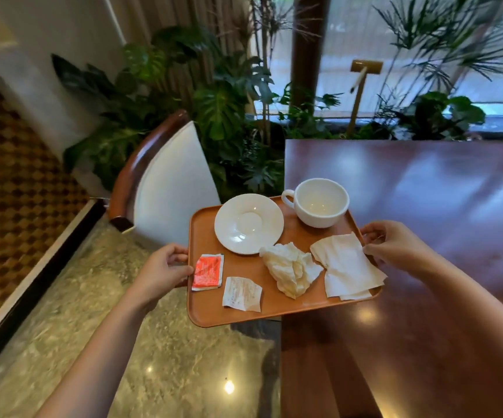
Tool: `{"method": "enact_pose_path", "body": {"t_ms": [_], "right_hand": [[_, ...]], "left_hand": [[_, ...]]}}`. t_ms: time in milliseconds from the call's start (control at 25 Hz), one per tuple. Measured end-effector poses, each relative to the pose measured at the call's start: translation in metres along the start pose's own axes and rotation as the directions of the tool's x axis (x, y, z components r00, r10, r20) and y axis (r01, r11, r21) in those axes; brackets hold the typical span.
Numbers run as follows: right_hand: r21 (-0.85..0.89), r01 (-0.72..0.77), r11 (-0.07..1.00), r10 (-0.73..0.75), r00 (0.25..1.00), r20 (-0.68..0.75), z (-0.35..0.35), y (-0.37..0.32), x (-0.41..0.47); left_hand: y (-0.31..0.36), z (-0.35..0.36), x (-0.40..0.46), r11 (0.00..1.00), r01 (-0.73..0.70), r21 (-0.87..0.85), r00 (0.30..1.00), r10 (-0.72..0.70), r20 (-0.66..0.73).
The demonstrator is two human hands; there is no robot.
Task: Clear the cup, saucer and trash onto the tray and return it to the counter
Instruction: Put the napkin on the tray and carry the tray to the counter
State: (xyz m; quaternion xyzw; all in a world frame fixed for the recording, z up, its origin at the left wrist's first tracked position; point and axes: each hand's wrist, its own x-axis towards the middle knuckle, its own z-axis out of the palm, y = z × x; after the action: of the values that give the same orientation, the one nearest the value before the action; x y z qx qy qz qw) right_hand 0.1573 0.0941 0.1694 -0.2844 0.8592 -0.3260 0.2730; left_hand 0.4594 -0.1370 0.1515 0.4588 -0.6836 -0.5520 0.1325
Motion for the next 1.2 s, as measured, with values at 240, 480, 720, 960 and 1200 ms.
{"method": "enact_pose_path", "body": {"t_ms": [240,480,720,960,1200], "right_hand": [[-0.030,0.071,0.997,-0.068,0.992,0.106,0.076,-0.086,-0.038],[-0.001,0.123,0.992,-0.120,0.965,0.235,0.168,-0.167,-0.080],[0.006,0.238,0.971,-0.227,0.921,0.317,0.252,-0.244,-0.094],[-0.060,0.351,0.934,-0.300,0.865,0.402,0.318,-0.318,-0.057],[-0.087,0.530,0.843,-0.430,0.763,0.483,0.374,-0.406,0.006]], "left_hand": [[-0.054,-0.100,-0.068,0.997,0.040,-0.066,0.994,-0.047,-0.102],[-0.098,-0.214,-0.116,0.996,0.071,-0.058,0.979,-0.080,-0.189],[-0.141,-0.306,-0.146,0.984,0.153,-0.086,0.938,-0.172,-0.302],[-0.164,-0.370,-0.145,0.966,0.208,-0.151,0.869,-0.254,-0.425],[-0.169,-0.432,-0.112,0.954,0.223,-0.201,0.783,-0.299,-0.545]]}}
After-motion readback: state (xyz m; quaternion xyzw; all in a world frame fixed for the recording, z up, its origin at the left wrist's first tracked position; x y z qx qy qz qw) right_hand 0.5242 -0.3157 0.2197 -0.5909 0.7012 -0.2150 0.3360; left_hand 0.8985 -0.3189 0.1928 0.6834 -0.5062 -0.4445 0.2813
